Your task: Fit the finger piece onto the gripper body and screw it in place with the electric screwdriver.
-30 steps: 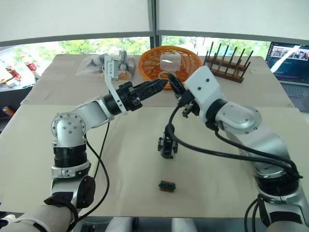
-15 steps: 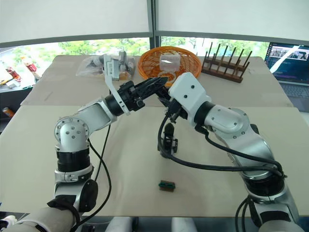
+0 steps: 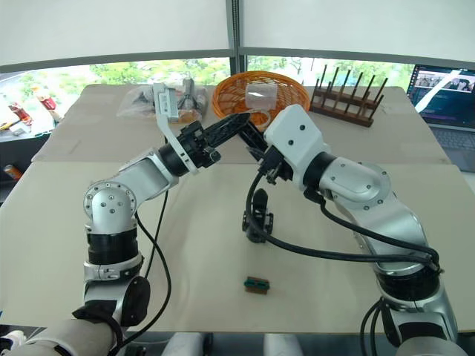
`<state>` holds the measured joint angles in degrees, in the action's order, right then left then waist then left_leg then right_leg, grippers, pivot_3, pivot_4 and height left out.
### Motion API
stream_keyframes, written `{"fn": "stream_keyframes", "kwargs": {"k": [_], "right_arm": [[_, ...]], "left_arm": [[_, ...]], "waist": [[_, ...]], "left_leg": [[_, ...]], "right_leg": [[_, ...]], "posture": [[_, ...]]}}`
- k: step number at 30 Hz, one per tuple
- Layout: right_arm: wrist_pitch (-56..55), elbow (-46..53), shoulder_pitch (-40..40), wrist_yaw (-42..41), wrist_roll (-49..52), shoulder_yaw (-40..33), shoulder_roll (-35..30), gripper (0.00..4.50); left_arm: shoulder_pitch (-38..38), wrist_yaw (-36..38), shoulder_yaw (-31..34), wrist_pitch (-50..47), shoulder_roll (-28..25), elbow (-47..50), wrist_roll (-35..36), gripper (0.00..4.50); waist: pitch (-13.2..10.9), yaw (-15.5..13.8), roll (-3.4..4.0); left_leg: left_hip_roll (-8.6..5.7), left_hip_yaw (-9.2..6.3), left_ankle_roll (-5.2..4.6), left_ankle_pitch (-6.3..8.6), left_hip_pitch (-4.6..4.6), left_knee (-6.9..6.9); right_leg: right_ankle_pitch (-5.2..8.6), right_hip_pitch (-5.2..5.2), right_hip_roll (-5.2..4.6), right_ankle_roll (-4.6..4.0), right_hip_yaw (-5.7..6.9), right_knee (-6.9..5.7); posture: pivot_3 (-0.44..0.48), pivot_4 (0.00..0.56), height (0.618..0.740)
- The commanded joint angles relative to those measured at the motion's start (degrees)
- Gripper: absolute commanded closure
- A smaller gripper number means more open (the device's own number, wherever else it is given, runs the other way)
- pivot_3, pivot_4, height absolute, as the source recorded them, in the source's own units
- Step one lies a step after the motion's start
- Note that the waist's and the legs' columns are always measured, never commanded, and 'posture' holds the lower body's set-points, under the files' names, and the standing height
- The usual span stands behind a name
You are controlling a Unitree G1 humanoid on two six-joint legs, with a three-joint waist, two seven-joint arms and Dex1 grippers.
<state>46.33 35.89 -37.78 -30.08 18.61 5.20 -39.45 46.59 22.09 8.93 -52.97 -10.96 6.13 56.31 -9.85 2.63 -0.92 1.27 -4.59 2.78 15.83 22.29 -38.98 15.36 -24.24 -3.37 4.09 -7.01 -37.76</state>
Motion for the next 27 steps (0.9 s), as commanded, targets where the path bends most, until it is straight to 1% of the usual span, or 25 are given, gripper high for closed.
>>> {"fn": "stream_keyframes", "kwargs": {"k": [1, 3, 5, 6, 8, 10, 13, 15, 18, 27], "right_arm": [[3.92, 0.27, -3.73, -7.73, 11.02, -8.10, -2.03, 0.99], [10.06, -2.90, -6.17, -13.12, 20.94, -12.30, -3.57, 0.30], [16.81, -7.88, -9.16, -18.04, 29.95, -14.71, -5.35, 0.30], [18.96, -9.87, -10.33, -19.42, 32.75, -15.21, -5.87, 0.30], [23.47, -14.62, -13.33, -19.39, 36.05, -14.52, -5.19, 0.30], [26.57, -17.27, -15.02, -19.84, 37.92, -12.89, -5.11, 0.30], [28.58, -17.80, -15.84, -22.38, 40.38, -10.67, -5.52, 0.30], [28.73, -17.89, -16.68, -21.88, 40.88, -9.59, -4.37, 0.83], [26.91, -17.83, -17.69, -21.55, 38.55, -7.10, -3.52, 1.80], [24.34, -18.31, -18.99, -21.88, 36.55, -5.37, -2.37, 1.80]], "left_arm": [[3.85, 13.64, -3.86, 1.41, -6.31, -1.60, -2.18, 4.50], [5.16, 24.59, -7.34, 2.04, -11.53, -2.22, -3.70, 4.50], [7.01, 35.00, -10.50, 2.94, -16.14, -3.85, -5.19, 4.50], [7.82, 38.58, -11.56, 3.40, -17.54, -4.81, -5.86, 4.50], [9.33, 44.50, -13.21, 4.43, -19.44, -6.51, -7.03, 4.50], [10.84, 49.22, -14.66, 5.44, -20.65, -7.94, -8.56, 4.50], [12.48, 51.90, -15.40, 6.37, -20.51, -9.89, -10.34, 4.50], [13.20, 52.49, -15.27, 6.37, -20.04, -10.89, -11.03, 4.50], [13.82, 52.71, -14.65, 5.94, -19.36, -11.67, -11.46, 4.50], [13.48, 51.90, -13.66, 4.91, -18.69, -10.84, -11.63, 4.50]], "waist": [[0.00, 0.23, 0.00], [-0.01, 0.52, 0.01], [-0.01, 0.72, 0.02], [-0.01, 0.82, 0.02], [-0.01, 0.99, 0.02], [-0.01, 1.17, 0.02], [-0.01, 1.27, 0.02], [-0.01, 1.38, 0.02], [-0.01, 1.39, 0.02], [-0.01, 1.39, 0.02]], "left_leg": [[-0.01, 0.00, 0.00, 0.00, 0.01, 0.00], [-0.02, 0.00, -0.05, -0.03, -0.01, 0.07], [-0.02, -0.01, -0.08, -0.04, -0.04, 0.13], [-0.01, -0.01, -0.08, -0.03, -0.05, 0.12], [0.00, -0.01, -0.10, -0.04, -0.06, 0.11], [-0.01, -0.01, -0.16, -0.07, -0.06, 0.12], [0.00, -0.02, -0.20, -0.07, -0.03, 0.13], [-0.01, -0.02, -0.23, -0.05, 0.01, 0.11], [0.00, -0.02, -0.25, -0.05, 0.02, 0.09], [-0.01, -0.06, -0.25, -0.05, 0.03, 0.05]], "right_leg": [[0.00, -0.01, 0.00, 0.00, -0.01, 0.02], [0.00, 0.00, 0.00, 0.00, -0.01, 0.03], [0.00, 0.05, 0.00, 0.00, 0.03, 0.06], [0.00, 0.06, 0.00, 0.00, 0.04, 0.07], [0.00, 0.08, 0.00, 0.00, 0.06, 0.09], [0.00, 0.08, 0.00, 0.00, 0.06, 0.09], [0.01, 0.06, 0.00, 0.00, 0.07, 0.09], [0.01, 0.03, 0.00, 0.00, 0.07, 0.08], [0.01, 0.00, 0.00, 0.01, 0.06, 0.05], [0.01, -0.02, -0.02, 0.01, 0.09, -0.03]], "posture": [[0.000, 0.150, 0.740], [0.000, 0.150, 0.740], [0.000, 0.150, 0.740], [0.000, 0.150, 0.740], [0.000, 0.150, 0.740], [0.000, 0.150, 0.740], [0.000, 0.150, 0.740], [0.000, 0.150, 0.740], [0.000, 0.150, 0.740], [0.000, 0.150, 0.740]]}}
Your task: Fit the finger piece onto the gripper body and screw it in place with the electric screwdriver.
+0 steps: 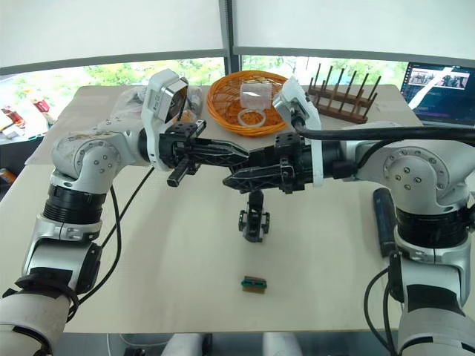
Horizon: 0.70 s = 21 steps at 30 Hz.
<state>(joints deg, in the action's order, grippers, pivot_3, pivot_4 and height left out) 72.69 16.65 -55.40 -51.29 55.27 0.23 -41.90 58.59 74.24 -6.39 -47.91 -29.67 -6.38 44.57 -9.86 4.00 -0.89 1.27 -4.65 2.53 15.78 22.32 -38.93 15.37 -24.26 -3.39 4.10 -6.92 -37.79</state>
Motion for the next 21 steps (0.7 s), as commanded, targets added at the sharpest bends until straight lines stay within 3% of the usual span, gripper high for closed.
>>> {"fn": "stream_keyframes", "kwargs": {"k": [1, 9, 14, 15, 16, 18, 21], "right_arm": [[-2.20, 0.93, -1.41, -0.71, -0.21, -0.35, 0.16, 1.80], [-4.38, 1.51, -0.62, -2.33, -1.90, 0.47, -0.22, 4.15], [-6.12, 2.02, 0.44, -3.21, -2.37, 0.23, -0.82, 4.15], [-6.47, 2.13, 0.64, -3.25, -2.51, 0.22, -0.89, 4.15], [-7.54, 2.51, 1.24, -3.47, -3.12, 0.16, -1.09, 4.15], [-11.48, 3.93, 3.75, -4.60, -5.50, -0.05, -2.05, 4.15], [-16.64, 5.87, 8.29, -6.24, -8.10, -0.72, -3.65, 4.15]], "left_arm": [[1.43, -0.24, 1.70, -0.14, 0.02, 1.68, 0.10, 4.50], [1.24, -0.19, 1.87, 0.18, 0.16, 1.43, -0.45, 4.50], [1.13, 3.08, -0.72, 1.09, -1.88, 1.05, -3.24, 4.50], [1.20, 3.67, -0.91, 1.23, -2.15, 0.78, -3.63, 3.59], [1.27, 5.79, -1.27, 2.42, -3.04, 0.11, -4.38, 3.33], [0.99, 10.81, -3.06, 8.87, -5.42, -2.79, -8.70, 2.38], [-2.18, 17.06, -7.96, 26.66, -8.97, -7.01, -18.99, 1.14]], "waist": [[0.00, 0.03, 0.00], [0.00, 0.04, 0.00], [0.00, 0.02, 0.00], [0.00, 0.02, 0.00], [0.00, 0.06, 0.00], [-0.01, 0.10, 0.01], [-0.01, -0.03, 0.01]], "left_leg": [[0.00, 0.00, 0.00, 0.00, 0.00, 0.00], [0.00, 0.00, 0.00, 0.00, -0.01, -0.01], [0.00, 0.00, 0.00, 0.00, -0.01, -0.01], [0.00, 0.00, 0.00, 0.00, -0.01, -0.01], [-0.01, 0.00, 0.00, 0.00, -0.01, -0.01], [-0.01, -0.01, 0.00, 0.00, -0.02, -0.01], [-0.01, -0.01, 0.00, -0.01, -0.03, 0.01]], "right_leg": [[0.00, 0.00, 0.00, 0.00, 0.00, -0.03], [0.00, -0.02, 0.00, 0.00, 0.00, -0.08], [0.00, -0.02, 0.00, 0.00, 0.00, -0.08], [0.00, -0.02, 0.00, 0.00, 0.01, -0.08], [0.00, -0.02, 0.00, 0.00, 0.00, -0.08], [0.00, -0.03, 0.00, 0.00, 0.00, -0.09], [0.00, -0.02, 0.01, 0.00, 0.03, -0.06]], "posture": [[0.000, 0.150, 0.740], [0.000, 0.150, 0.740], [0.000, 0.150, 0.740], [0.000, 0.150, 0.740], [0.000, 0.150, 0.740], [0.000, 0.150, 0.740], [0.000, 0.150, 0.740]]}}
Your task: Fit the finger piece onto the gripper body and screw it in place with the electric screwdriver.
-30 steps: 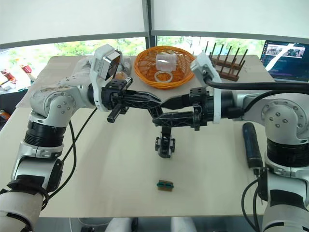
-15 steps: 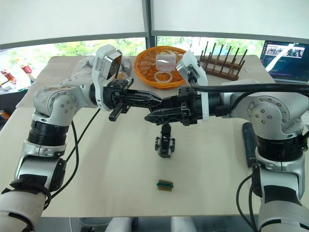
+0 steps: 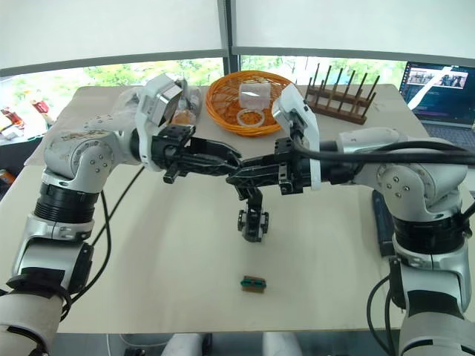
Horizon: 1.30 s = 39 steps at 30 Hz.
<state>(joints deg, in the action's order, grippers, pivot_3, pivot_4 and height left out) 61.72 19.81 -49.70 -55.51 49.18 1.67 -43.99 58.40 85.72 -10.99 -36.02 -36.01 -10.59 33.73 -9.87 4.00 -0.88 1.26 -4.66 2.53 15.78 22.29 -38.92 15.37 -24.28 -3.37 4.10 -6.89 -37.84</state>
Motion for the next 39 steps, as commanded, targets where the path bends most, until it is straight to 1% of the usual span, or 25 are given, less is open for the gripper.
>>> {"fn": "stream_keyframes", "kwargs": {"k": [1, 2, 3, 8, 10, 13, 17, 18, 22, 26, 30, 33, 34, 36, 39], "right_arm": [[-7.25, 3.41, 4.42, -2.55, -2.70, -2.50, -2.14, 4.15], [-8.80, 4.15, 6.24, -3.09, -3.29, -2.84, -2.69, 4.15], [-10.03, 4.86, 8.11, -3.50, -3.60, -3.33, -3.17, 4.15], [-13.12, 7.69, 15.48, -3.23, -3.81, -5.60, -4.38, 4.15], [-13.98, 8.99, 18.17, -3.25, -3.84, -6.33, -4.88, 4.15], [-14.53, 9.91, 19.94, -2.55, -4.01, -6.86, -4.97, 4.15], [-15.34, 10.67, 21.58, -1.31, -4.32, -6.62, -4.52, 4.15], [-16.63, 11.22, 22.82, -1.64, -5.74, -5.76, -4.98, 4.15], [-20.42, 12.81, 26.42, -3.20, -8.90, -3.88, -5.83, 4.15], [-22.95, 13.61, 28.56, -3.09, -9.86, -2.33, -3.87, 4.15], [-24.90, 13.17, 29.24, -2.19, -11.89, -0.45, -1.93, 4.15], [-26.59, 12.25, 29.14, -2.44, -13.12, 0.39, -0.41, 4.15], [-27.54, 11.79, 29.11, -2.75, -13.78, 0.73, 0.03, 4.15], [-30.70, 10.45, 29.10, -3.70, -16.12, 1.86, 0.66, 4.15], [-35.30, 7.70, 28.81, -4.75, -19.23, 3.43, 1.87, 4.15]], "left_arm": [[-3.17, 6.42, -4.56, 19.56, -3.01, -4.57, -10.83, 0.74], [-4.27, 6.67, -5.19, 23.57, -2.82, -6.21, -13.00, 0.20], [-5.44, 5.97, -5.58, 26.52, -2.03, -7.68, -14.73, 0.00], [-10.94, 0.27, -7.57, 38.69, 3.59, -13.34, -22.65, 0.00], [-13.29, -1.89, -8.18, 40.44, 6.16, -14.49, -24.20, 0.00], [-15.67, -5.74, -8.92, 42.97, 10.16, -15.98, -26.58, 0.00], [-17.66, -9.11, -8.97, 40.51, 15.53, -16.61, -26.83, 0.00], [-17.85, -10.13, -9.10, 40.42, 16.73, -17.53, -27.26, 0.00], [-18.46, -11.93, -9.76, 42.63, 18.75, -19.73, -28.95, 0.00], [-18.78, -13.52, -9.37, 41.23, 21.78, -19.80, -28.45, 0.00], [-19.05, -14.83, -8.76, 41.61, 23.38, -20.58, -28.67, 0.00], [-18.94, -14.94, -9.31, 45.00, 23.65, -23.15, -29.83, 0.76], [-18.82, -14.82, -9.43, 45.55, 23.66, -23.82, -29.96, 1.15], [-18.34, -14.66, -9.49, 46.55, 23.70, -25.20, -30.22, 2.09], [-17.67, -14.47, -9.68, 48.13, 23.77, -26.92, -30.74, 2.12]], "waist": [[0.00, -0.02, 0.00], [0.00, -0.08, 0.00], [0.00, -0.17, 0.00], [-0.01, -0.78, -0.02], [-0.01, -1.18, -0.02], [-0.01, -1.40, -0.02], [-0.01, -1.49, -0.03], [-0.01, -1.47, -0.03], [-0.01, -1.39, -0.04], [-0.01, -1.42, -0.04], [-0.01, -1.37, -0.04], [-0.01, -1.36, -0.04], [0.00, -1.37, -0.05], [0.00, -1.41, -0.06], [0.00, -1.38, -0.06]], "left_leg": [[0.00, 0.00, 0.00, 0.00, -0.01, 0.01], [0.00, 0.00, 0.00, 0.00, -0.02, 0.01], [0.00, 0.01, 0.00, 0.00, -0.01, 0.01], [0.00, 0.00, -0.02, 0.01, 0.12, -0.07], [-0.01, 0.00, -0.04, 0.02, 0.12, -0.07], [-0.01, 0.01, -0.08, 0.05, 0.07, -0.08], [-0.02, 0.00, -0.09, 0.05, 0.05, -0.11], [-0.02, 0.00, -0.09, 0.05, 0.06, -0.13], [-0.04, 0.01, -0.14, 0.08, 0.03, -0.13], [-0.05, 0.01, -0.16, 0.07, 0.01, -0.13], [-0.06, 0.00, -0.16, 0.07, 0.00, -0.15], [-0.06, 0.00, -0.16, 0.07, -0.03, -0.15], [-0.07, 0.00, -0.16, 0.07, -0.03, -0.16], [-0.07, 0.00, -0.16, 0.07, -0.06, -0.15], [-0.08, 0.00, -0.16, 0.07, -0.06, -0.15]], "right_leg": [[0.00, 0.02, 0.00, 0.00, 0.00, 0.04], [0.00, 0.03, 0.00, 0.00, -0.01, 0.07], [0.00, 0.03, -0.01, 0.00, -0.01, 0.08], [0.00, 0.01, -0.03, 0.00, 0.01, 0.10], [0.00, 0.02, -0.04, 0.00, 0.01, 0.12], [0.00, 0.02, -0.04, 0.01, -0.01, 0.08], [0.00, 0.06, -0.03, 0.01, -0.01, 0.03], [0.00, 0.05, -0.04, 0.01, -0.01, 0.00], [0.00, 0.08, -0.03, 0.01, -0.02, 0.02], [0.00, 0.08, -0.03, 0.01, -0.02, -0.02], [0.00, 0.10, -0.03, 0.01, -0.03, -0.02], [0.00, 0.11, -0.03, 0.01, -0.03, -0.05], [0.00, 0.10, -0.03, 0.01, -0.04, -0.05], [0.00, 0.13, -0.03, 0.01, -0.04, -0.05], [0.00, 0.15, -0.03, 0.01, -0.03, -0.04]], "posture": [[0.000, 0.150, 0.740], [0.000, 0.150, 0.740], [0.000, 0.150, 0.740], [0.000, 0.150, 0.740], [0.000, 0.150, 0.740], [0.000, 0.150, 0.740], [0.000, 0.150, 0.740], [0.000, 0.150, 0.740], [0.000, 0.150, 0.740], [0.000, 0.150, 0.740], [0.000, 0.150, 0.740], [0.000, 0.150, 0.740], [0.000, 0.150, 0.740], [0.000, 0.150, 0.740], [0.000, 0.150, 0.740]]}}
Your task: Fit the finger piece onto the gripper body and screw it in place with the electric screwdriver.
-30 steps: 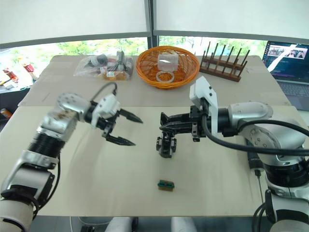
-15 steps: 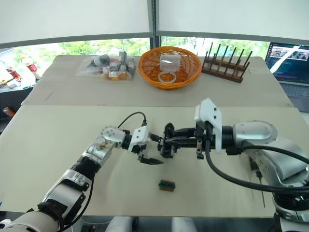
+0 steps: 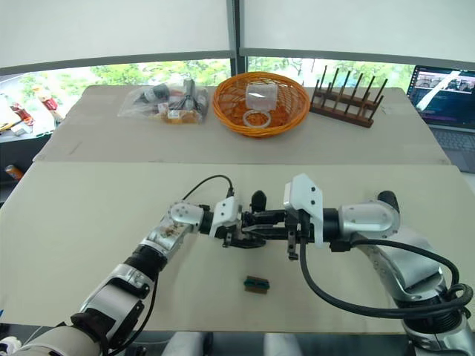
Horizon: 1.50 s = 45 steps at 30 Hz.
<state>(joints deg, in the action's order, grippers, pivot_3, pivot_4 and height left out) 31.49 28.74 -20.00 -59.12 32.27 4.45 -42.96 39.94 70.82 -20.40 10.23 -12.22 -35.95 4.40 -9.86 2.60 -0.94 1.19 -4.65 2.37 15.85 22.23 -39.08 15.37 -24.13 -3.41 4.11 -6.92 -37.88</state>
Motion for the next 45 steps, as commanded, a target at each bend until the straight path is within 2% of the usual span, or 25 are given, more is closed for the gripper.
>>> {"fn": "stream_keyframes", "kwargs": {"k": [1, 9, 18, 26, 34, 37, 45], "right_arm": [[-6.00, -2.11, -1.07, -1.39, -2.91, 1.03, 1.27, 4.15], [-12.31, -8.38, -1.20, -4.27, -6.36, 3.28, 3.82, 4.15], [-12.05, -8.95, -0.42, -6.44, -5.39, 3.25, 3.97, 4.15], [-12.49, -14.99, 1.76, -7.27, -7.23, 4.91, 4.57, 4.15], [-17.01, -22.14, 6.98, -6.64, -8.78, 4.45, 6.59, 4.15], [-19.96, -24.60, 7.92, -6.61, -10.19, 4.30, 7.05, 4.15], [-13.43, -31.52, 0.31, -15.74, -11.12, 10.97, 3.67, 4.15]], "left_arm": [[1.00, 0.39, -0.26, 2.14, 0.11, -2.09, -1.50, 2.12], [2.77, 0.23, -0.01, 2.99, 1.19, -4.75, -1.83, 2.12], [2.83, 0.18, -0.15, 3.44, 1.23, -5.54, -2.27, 2.12], [2.77, 0.35, 0.15, 3.21, 1.35, -4.82, -2.18, 2.12], [2.54, 0.31, 0.59, 2.89, 1.27, -4.59, -2.48, 2.12], [2.62, 0.26, 0.69, 2.81, 1.19, -4.71, -2.49, 2.12], [3.01, -0.16, 1.34, 2.18, 1.00, -5.12, -2.33, 2.12]], "waist": [[0.00, 0.03, 0.00], [0.00, -0.06, 0.00], [0.00, -0.09, 0.00], [0.10, -0.10, -0.04], [0.20, 0.02, -0.16], [0.35, 0.06, -0.28], [0.57, 0.15, -0.36]], "left_leg": [[0.00, 0.00, 0.00, 0.00, -0.01, 0.00], [-0.01, 0.00, 0.00, 0.00, -0.07, -0.02], [-0.02, 0.00, 0.00, 0.00, -0.13, -0.03], [-0.02, 0.00, 0.00, 0.00, -0.26, -0.02], [0.02, -0.03, -0.44, 0.25, -1.51, 0.17], [0.02, -0.03, -0.50, 0.29, -1.59, 0.17], [0.02, -0.02, -0.50, 0.29, -1.92, 0.20]], "right_leg": [[0.00, 0.00, 0.00, 0.00, 0.00, 0.00], [0.00, 0.09, -0.01, 0.00, -0.01, -0.01], [0.00, 0.14, -0.01, 0.00, -0.01, -0.04], [0.00, 0.30, -0.01, 0.01, 0.00, 0.00], [0.06, 1.84, 0.01, 0.10, 0.07, 0.72], [0.07, 1.94, 0.01, 0.12, 0.05, 0.77], [0.07, 2.22, 0.02, 0.13, 0.02, 0.77]], "posture": [[0.000, 0.150, 0.740], [0.000, 0.150, 0.740], [0.000, 0.150, 0.740], [0.000, 0.150, 0.740], [0.000, 0.150, 0.740], [0.000, 0.150, 0.740], [0.000, 0.150, 0.740]]}}
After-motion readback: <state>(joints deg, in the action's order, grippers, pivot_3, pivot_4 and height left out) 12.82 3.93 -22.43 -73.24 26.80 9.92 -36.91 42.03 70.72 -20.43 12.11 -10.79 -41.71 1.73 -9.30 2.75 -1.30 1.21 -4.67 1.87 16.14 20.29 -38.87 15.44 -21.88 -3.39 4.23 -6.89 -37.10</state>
